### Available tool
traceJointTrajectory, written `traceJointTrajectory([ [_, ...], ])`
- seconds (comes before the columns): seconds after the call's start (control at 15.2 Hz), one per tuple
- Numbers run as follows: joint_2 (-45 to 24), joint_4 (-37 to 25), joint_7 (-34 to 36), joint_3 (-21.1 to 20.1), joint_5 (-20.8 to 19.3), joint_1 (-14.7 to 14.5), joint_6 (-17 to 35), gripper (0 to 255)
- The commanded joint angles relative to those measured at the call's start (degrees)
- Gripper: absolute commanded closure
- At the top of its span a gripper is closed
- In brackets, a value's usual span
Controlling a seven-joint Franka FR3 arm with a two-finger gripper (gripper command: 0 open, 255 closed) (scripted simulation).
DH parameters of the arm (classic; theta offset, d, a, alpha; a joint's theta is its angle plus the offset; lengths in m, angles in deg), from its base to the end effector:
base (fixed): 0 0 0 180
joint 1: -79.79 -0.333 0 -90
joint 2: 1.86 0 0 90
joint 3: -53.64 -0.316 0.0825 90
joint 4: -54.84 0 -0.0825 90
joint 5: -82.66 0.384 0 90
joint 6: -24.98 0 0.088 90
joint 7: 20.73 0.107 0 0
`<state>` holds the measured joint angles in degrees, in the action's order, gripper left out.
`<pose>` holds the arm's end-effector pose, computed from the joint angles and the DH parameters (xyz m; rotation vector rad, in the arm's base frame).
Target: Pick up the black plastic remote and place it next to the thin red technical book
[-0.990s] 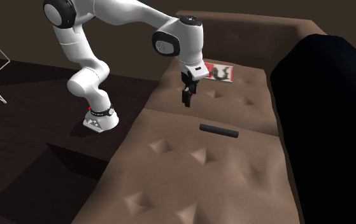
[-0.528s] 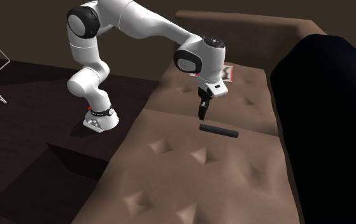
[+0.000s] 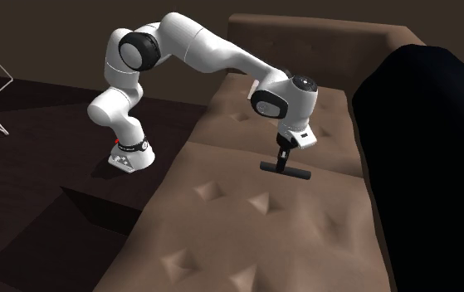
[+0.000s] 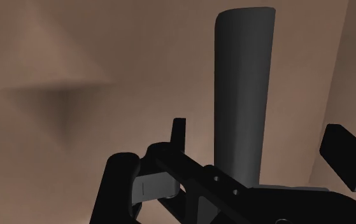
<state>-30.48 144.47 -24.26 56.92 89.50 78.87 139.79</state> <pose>0.6826 -0.0157 0.3503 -3.0580 0.0409 0.0836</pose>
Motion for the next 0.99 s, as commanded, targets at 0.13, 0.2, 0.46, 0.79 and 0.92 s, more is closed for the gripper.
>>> traceJointTrajectory([
  [0.13,-1.67,0.61,-0.08,-0.13,0.16,-0.11,2.27,0],
  [0.2,-1.95,0.97,-0.11,-0.16,0.2,-0.13,2.91,0],
  [0.46,-2.4,1.51,-0.15,-0.21,0.27,-0.17,3.9,0],
  [0.79,-2.4,1.51,-0.15,-0.21,0.27,-0.17,3.9,0],
  [0.92,-2.4,1.51,-0.15,-0.21,0.27,-0.17,3.9,255],
])
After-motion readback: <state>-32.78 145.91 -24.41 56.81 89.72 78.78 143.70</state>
